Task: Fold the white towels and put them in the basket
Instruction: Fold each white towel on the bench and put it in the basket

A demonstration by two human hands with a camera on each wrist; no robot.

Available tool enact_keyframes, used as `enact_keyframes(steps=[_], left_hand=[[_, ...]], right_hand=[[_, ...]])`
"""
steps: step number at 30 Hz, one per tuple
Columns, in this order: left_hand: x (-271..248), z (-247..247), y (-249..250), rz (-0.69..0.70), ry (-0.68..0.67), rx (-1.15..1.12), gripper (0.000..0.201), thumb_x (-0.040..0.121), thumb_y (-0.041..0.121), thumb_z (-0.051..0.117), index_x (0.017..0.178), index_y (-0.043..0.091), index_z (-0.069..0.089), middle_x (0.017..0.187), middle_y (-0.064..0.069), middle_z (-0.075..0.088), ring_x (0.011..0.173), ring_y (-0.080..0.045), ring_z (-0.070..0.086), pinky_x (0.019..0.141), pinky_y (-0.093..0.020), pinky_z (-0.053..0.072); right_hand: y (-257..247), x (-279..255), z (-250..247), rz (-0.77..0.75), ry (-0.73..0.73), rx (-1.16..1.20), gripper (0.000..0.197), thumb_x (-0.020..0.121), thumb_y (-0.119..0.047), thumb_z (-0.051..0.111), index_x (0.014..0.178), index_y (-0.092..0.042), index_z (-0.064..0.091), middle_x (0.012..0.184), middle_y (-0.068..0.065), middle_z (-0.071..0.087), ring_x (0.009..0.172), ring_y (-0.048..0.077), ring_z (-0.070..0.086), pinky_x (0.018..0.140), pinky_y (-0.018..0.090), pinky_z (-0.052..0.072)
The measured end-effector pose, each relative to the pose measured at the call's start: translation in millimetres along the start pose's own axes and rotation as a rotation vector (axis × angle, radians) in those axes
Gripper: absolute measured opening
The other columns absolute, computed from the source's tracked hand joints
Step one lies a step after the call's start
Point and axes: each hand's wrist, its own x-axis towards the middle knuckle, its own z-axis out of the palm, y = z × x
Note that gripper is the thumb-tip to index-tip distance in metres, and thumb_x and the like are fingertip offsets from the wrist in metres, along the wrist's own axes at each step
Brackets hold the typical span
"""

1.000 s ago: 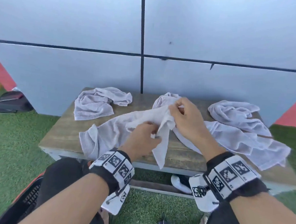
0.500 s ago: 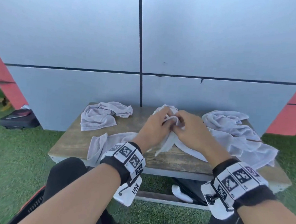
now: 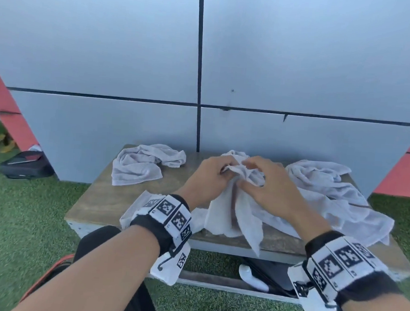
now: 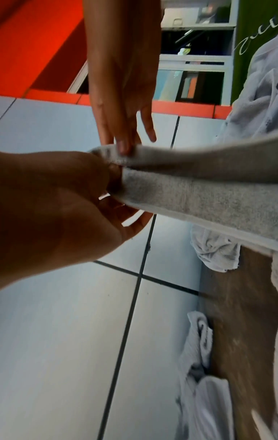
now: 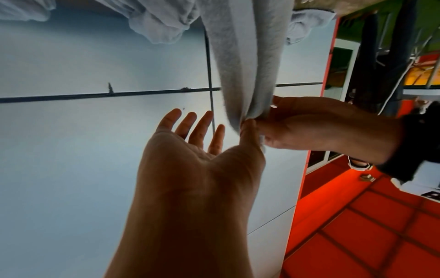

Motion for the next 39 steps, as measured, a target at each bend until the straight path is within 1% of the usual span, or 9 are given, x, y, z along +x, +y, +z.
enact_keyframes(steps=[4, 8, 11, 15, 18, 22, 25, 28, 39], left_hand=[[7.2, 4.8, -5.3, -0.016, 0.016, -0.001, 0.014, 0.095, 0.022, 0.061, 0.083, 0.017, 0.057, 0.071, -0.001, 0.059, 0.061, -0.01, 0.047, 0.056, -0.02, 0.033], [3.4, 9.1, -29.7, -0.137, -0.076, 0.135, 0.033, 0.092, 0.025, 0.063, 0.068, 0.012, 0.043, 0.065, -0.004, 0.047, 0.059, -0.015, 0.037, 0.056, -0.027, 0.029], [2.4, 8.4, -47.1, -0.233, -0.046, 0.147, 0.036, 0.098, 0.027, 0.055, 0.07, 0.005, 0.048, 0.065, -0.005, 0.049, 0.059, -0.014, 0.039, 0.058, -0.024, 0.032], [12.6, 3.0, -41.5, -0.249, 0.057, 0.026, 0.039, 0.104, 0.028, 0.046, 0.067, 0.021, 0.038, 0.059, 0.007, 0.039, 0.05, -0.005, 0.032, 0.049, -0.019, 0.029], [26.1, 6.8, -24.3, -0.158, -0.012, -0.037, 0.034, 0.104, 0.025, 0.047, 0.071, 0.018, 0.044, 0.063, 0.002, 0.04, 0.054, -0.007, 0.033, 0.052, -0.019, 0.029], [37.5, 9.4, -15.7, -0.12, -0.145, -0.045, 0.027, 0.099, 0.031, 0.053, 0.079, 0.013, 0.058, 0.07, -0.017, 0.053, 0.061, -0.014, 0.042, 0.06, -0.032, 0.037], [34.8, 0.3, -25.2, -0.17, -0.158, -0.051, 0.024, 0.092, 0.035, 0.066, 0.087, 0.013, 0.057, 0.064, -0.013, 0.055, 0.056, -0.013, 0.041, 0.055, -0.028, 0.033], [26.8, -8.4, -40.8, -0.205, -0.123, 0.044, 0.02, 0.09, 0.029, 0.069, 0.083, 0.017, 0.056, 0.059, 0.003, 0.051, 0.05, -0.009, 0.038, 0.052, -0.023, 0.03], [8.4, -56.2, -58.6, -0.306, 0.098, 0.267, 0.012, 0.087, 0.014, 0.064, 0.082, 0.021, 0.056, 0.058, 0.008, 0.053, 0.051, -0.01, 0.046, 0.051, -0.026, 0.034]], right_hand=[[-6.1, 17.5, 4.0, -0.012, 0.127, -0.093, 0.011, 0.09, -0.022, 0.056, 0.087, -0.027, 0.066, 0.082, -0.004, 0.07, 0.08, 0.023, 0.063, 0.073, 0.042, 0.05], [-7.9, 29.2, -1.5, 0.001, 0.218, -0.016, 0.02, 0.089, -0.011, 0.053, 0.081, -0.027, 0.063, 0.076, -0.008, 0.065, 0.073, 0.017, 0.058, 0.066, 0.035, 0.046], [3.1, 38.1, -5.8, 0.121, 0.325, 0.068, 0.018, 0.091, -0.008, 0.051, 0.091, -0.017, 0.066, 0.08, -0.007, 0.064, 0.08, 0.022, 0.059, 0.068, 0.031, 0.038], [21.3, 37.8, -6.6, 0.166, 0.292, 0.063, 0.032, 0.085, -0.009, 0.057, 0.116, -0.02, 0.06, 0.107, -0.004, 0.065, 0.106, 0.026, 0.056, 0.09, 0.038, 0.045], [18.0, 35.0, 6.1, -0.006, 0.03, -0.045, 0.049, 0.083, -0.025, 0.069, 0.13, -0.029, 0.055, 0.129, -0.009, 0.056, 0.119, 0.021, 0.038, 0.102, 0.034, 0.036], [18.5, 40.0, 16.4, -0.019, -0.041, -0.198, 0.01, 0.089, -0.043, 0.059, 0.093, -0.035, 0.053, 0.098, -0.013, 0.059, 0.1, 0.018, 0.046, 0.085, 0.036, 0.036], [23.7, 40.8, 10.4, 0.005, 0.054, -0.226, 0.03, 0.092, -0.039, 0.057, 0.07, -0.026, 0.041, 0.068, -0.009, 0.051, 0.076, 0.021, 0.052, 0.073, 0.037, 0.035], [27.7, 41.1, -1.2, 0.045, 0.145, -0.231, 0.027, 0.092, -0.04, 0.057, 0.073, -0.025, 0.045, 0.068, -0.007, 0.051, 0.075, 0.021, 0.051, 0.072, 0.038, 0.035], [32.2, 27.1, -34.7, 0.25, 0.374, -0.215, 0.024, 0.095, -0.034, 0.056, 0.079, -0.019, 0.046, 0.077, 0.0, 0.057, 0.079, 0.031, 0.052, 0.072, 0.043, 0.045]])
